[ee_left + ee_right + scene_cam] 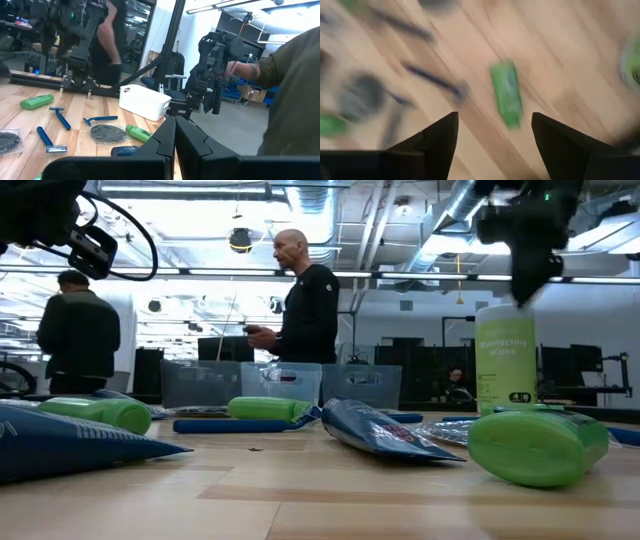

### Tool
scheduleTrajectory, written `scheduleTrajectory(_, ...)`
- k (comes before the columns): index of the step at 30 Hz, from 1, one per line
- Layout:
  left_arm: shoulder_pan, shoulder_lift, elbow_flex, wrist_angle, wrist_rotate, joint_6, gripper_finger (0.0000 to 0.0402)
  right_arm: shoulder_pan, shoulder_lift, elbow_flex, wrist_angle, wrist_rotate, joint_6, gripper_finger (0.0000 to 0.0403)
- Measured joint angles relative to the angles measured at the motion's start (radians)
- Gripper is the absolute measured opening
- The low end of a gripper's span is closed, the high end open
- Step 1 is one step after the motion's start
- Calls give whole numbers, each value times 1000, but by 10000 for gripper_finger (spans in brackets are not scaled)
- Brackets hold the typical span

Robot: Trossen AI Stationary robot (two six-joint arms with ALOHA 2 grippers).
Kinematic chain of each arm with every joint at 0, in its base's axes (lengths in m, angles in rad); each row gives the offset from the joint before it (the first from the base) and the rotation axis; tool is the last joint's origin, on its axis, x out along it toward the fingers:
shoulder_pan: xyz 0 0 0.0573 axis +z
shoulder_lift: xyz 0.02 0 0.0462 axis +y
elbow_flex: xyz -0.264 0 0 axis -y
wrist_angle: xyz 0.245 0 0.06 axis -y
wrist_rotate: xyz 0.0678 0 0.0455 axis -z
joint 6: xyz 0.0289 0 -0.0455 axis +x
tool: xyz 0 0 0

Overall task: Pick & Place Travel size toiletries
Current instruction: Put the green shampoo bottle into the right black bin

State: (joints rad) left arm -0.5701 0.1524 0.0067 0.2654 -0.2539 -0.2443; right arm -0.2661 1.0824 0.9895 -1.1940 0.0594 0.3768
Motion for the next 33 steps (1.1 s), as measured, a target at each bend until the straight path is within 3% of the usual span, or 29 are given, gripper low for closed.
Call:
scheduleTrajectory(6,0,1,0,6,0,0,2,57,224,3,-27,46,-26,244)
scheduleTrajectory(12,0,9,0,8,-3,0,2,95,361,2,-36,120,-99,244)
scheduleTrajectory(16,0,13,0,10,-5,0,2,72,341,-50,-9,121,-131,244)
scheduleTrajectory(23,0,13,0,13,-6,0,2,32,192,-248,145,65,-159,244)
scheduleTrajectory(33,0,13,0,16,-8,0,2,-38,271,-254,169,26,-155,244)
